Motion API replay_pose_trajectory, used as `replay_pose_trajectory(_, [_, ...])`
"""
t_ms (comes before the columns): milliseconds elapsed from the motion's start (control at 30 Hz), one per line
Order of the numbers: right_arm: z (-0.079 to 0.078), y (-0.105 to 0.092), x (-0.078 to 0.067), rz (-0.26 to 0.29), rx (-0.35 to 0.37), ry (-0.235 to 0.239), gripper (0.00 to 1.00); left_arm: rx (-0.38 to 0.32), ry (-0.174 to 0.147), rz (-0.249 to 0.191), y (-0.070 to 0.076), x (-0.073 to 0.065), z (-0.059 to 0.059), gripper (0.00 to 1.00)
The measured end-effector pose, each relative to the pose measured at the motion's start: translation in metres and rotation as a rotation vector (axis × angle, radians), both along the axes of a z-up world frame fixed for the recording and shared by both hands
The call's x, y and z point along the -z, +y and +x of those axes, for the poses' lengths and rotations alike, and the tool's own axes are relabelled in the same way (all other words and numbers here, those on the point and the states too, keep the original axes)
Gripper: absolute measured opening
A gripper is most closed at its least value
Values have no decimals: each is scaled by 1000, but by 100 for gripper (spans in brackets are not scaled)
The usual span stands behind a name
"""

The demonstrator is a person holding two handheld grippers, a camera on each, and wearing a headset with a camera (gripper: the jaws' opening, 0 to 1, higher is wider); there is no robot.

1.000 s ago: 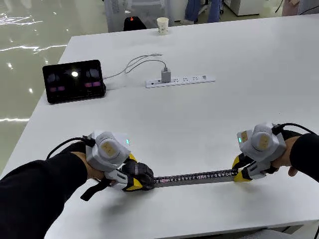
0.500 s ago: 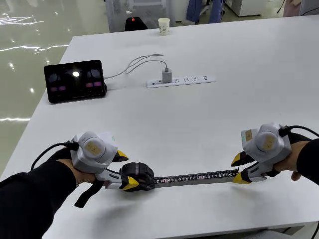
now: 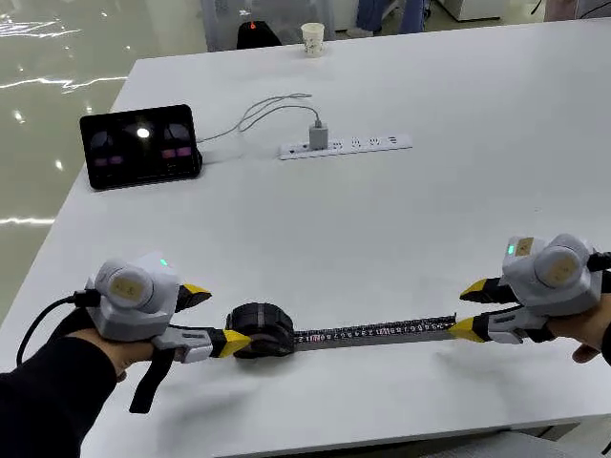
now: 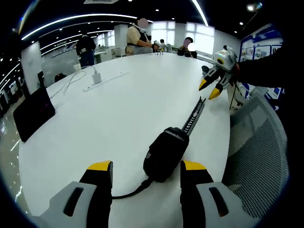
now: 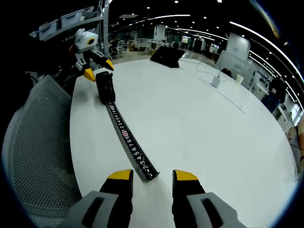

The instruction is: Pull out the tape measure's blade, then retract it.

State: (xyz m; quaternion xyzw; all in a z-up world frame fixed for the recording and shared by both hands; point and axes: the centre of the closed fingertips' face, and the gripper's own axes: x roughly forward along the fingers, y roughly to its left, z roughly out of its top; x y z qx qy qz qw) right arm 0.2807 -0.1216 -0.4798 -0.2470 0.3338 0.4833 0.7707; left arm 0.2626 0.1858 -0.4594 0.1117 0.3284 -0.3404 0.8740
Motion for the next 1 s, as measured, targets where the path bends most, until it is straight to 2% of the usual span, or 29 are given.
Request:
replay_pose_trajectory(67, [-3, -2, -2, 11, 16, 0, 30, -41, 1, -35, 3, -2, -2, 54])
replay_pose_trajectory(200, [-7, -9, -7, 22, 53, -9, 32, -108, -36, -49, 15, -7, -6, 58])
replay_pose_trajectory(333, [-6, -20, -12, 72, 128, -21, 33, -163, -64, -61, 32, -11, -6, 59])
replay_pose_trajectory(467, [-10, -29, -13, 92, 180, -23, 37, -216, -85, -67, 45, -14, -10, 62])
replay_pose_trajectory(533, [-14, -34, -14, 101, 197, -23, 38, -245, -83, -68, 54, -13, -12, 64])
replay_pose_trajectory(600, [-17, -38, -11, 100, 211, -24, 40, -274, -89, -51, 64, -11, -16, 66])
replay_pose_trajectory(700, [-24, -44, -4, 91, 224, -16, 42, -302, -78, -64, 71, -7, -22, 70])
replay_pose_trajectory(767, [-28, -47, -1, 86, 235, -14, 44, -316, -77, -55, 76, -4, -27, 72])
replay_pose_trajectory(900, [-30, -55, -7, 106, 279, -36, 49, -326, -76, -57, 80, -3, -35, 76])
replay_pose_trajectory(1000, [-34, -61, -10, 128, 305, -34, 53, -325, -66, -71, 78, -4, -39, 84])
